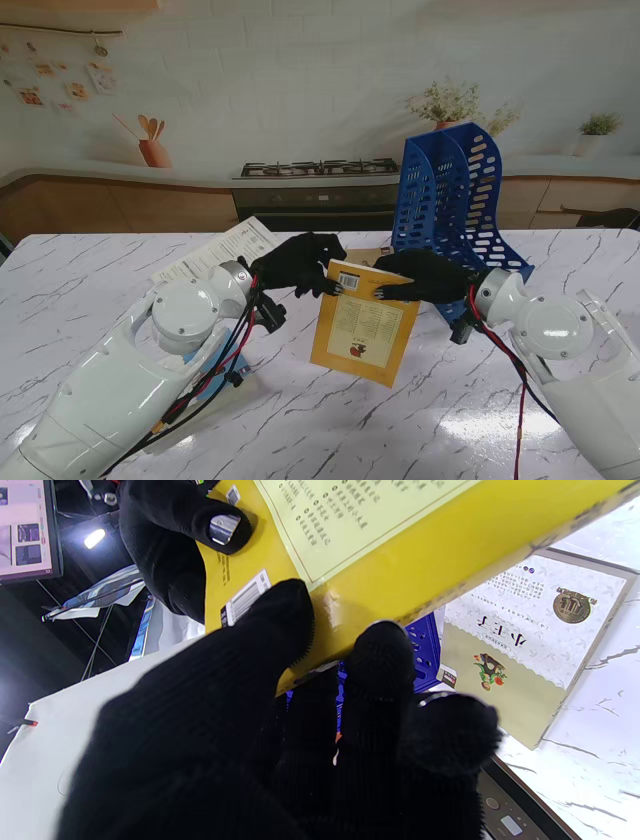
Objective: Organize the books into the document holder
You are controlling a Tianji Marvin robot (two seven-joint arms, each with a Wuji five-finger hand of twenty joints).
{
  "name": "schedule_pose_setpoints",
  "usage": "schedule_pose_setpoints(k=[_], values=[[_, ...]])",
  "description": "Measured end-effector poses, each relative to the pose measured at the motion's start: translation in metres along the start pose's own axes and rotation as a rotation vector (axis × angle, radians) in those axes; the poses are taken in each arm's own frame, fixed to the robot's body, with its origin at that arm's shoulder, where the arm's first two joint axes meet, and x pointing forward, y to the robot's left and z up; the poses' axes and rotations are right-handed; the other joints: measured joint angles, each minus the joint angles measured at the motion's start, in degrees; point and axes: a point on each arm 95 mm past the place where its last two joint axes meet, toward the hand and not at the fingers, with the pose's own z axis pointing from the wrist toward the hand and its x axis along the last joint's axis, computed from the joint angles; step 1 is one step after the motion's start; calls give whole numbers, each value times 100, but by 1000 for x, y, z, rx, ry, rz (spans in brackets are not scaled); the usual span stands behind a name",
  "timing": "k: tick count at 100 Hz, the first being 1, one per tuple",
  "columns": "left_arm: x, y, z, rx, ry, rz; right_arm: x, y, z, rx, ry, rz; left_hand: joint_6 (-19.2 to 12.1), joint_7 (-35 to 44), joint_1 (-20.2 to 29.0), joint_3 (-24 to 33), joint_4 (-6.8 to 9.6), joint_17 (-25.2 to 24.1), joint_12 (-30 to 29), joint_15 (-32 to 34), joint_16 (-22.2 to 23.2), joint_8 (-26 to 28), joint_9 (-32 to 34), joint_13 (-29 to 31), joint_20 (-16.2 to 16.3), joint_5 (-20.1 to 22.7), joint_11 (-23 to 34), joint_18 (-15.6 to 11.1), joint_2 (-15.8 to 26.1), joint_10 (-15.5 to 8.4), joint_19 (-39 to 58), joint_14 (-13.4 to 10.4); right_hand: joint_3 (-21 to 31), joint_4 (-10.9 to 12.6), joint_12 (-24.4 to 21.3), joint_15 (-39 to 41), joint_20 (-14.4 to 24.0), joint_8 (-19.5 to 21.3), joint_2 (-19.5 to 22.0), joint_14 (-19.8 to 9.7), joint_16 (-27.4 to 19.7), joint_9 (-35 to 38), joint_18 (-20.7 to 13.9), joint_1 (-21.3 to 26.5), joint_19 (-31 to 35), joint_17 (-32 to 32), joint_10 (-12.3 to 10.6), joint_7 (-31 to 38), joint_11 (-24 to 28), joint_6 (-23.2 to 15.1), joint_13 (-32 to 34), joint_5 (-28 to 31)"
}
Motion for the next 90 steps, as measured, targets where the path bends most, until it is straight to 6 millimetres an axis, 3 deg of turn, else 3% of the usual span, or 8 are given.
schedule_pose_setpoints(k=[14, 25, 33, 44, 51, 61, 71, 90], values=[[-2, -1, 2, 46, -3, -21, -2, -6, -1, -39, 1, 6, 0, -40, 67, -120, 0, -87, -420, 20, 15, -454, -5, -78, -11, -116, -325, 0, 43, 74, 0, 2, -8, 0, 271, 1343, 26, 125, 63, -679, 671, 4, 0, -66, 354, 462, -47, 0, 272, 0, 611, -2], [-4, 1, 2, 56, -9, -18, -3, -8, -4, -48, -7, 1, -2, -36, 246, -473, 4, -431, -752, -166, -244, -1053, -180, -319, 23, -357, -458, 0, 321, 247, 0, 6, -8, 0, 349, 1574, 150, 132, 64, -1001, 884, 4, 0, -73, 419, 505, -47, 0, 333, 21, 685, -5], [-6, 2, 1, 72, -16, -16, -4, -9, -6, -56, -13, 2, -33, -309, 301, -793, 16, -937, -1186, -372, -419, -1868, -561, -721, 411, -495, -552, 126, 620, 423, -2, 130, -8, 0, 362, 1690, 165, 137, 73, -1108, 902, 5, 0, -74, 456, 519, -46, 0, 402, 46, 691, -5], [-8, -1, -3, 102, -23, -5, -5, -10, -11, -73, -26, 0, -51, -1610, 301, -841, 160, -1865, -1961, -969, -796, -3394, -1182, -1299, 1045, -422, -184, 476, 1061, 554, -231, 456, -8, 0, 454, 1794, 247, 147, 180, -1226, 961, 13, -1, -74, 461, 523, -46, 2, 474, 223, 750, -5], [-10, -4, -6, 120, -25, -10, -5, -10, -14, -86, -36, -4, -34, -2192, 184, -889, 161, -2379, -2317, -1298, -1023, -3812, -1406, -1608, 1346, -282, -22, 636, 1185, 583, -504, 599, -8, 0, 486, 1806, 250, 148, 181, -1226, 961, 14, -1, -74, 463, 524, -46, 23, 476, 230, 751, -5], [-11, -10, -13, 142, -31, -23, -3, -4, -19, -128, -62, -12, 13, -2668, 0, -959, 226, -3170, -3008, -1845, -1280, -4085, -1784, -2070, 1633, -229, 54, 785, 1399, 588, -1027, 689, -8, 0, 494, 1813, 252, 148, 181, -1226, 962, 14, -1, -74, 465, 525, -46, 29, 478, 234, 751, -5], [-13, -13, -20, 147, -44, -19, 2, 2, -24, -161, -78, -12, 13, -3008, -163, -1144, 287, -4035, -3189, -2468, -1577, -4167, -1937, -2621, 1674, -227, 13, 857, 1521, 589, -1721, 706, -8, 0, 496, 1816, 257, 148, 182, -1226, 963, 14, -1, -74, 467, 526, -46, 29, 479, 237, 751, -5], [-22, -16, -30, 132, -73, -5, 12, 19, -35, -234, -106, -44, 13, -3379, -291, -1233, 445, -4834, -3394, -3174, -1918, -4237, -2200, -3101, 1574, -226, -309, 918, 1661, 599, -2583, 726, -8, 0, 525, 1820, 262, 148, 187, -1226, 970, 14, -1, -74, 467, 527, -46, 31, 479, 238, 751, -5]])
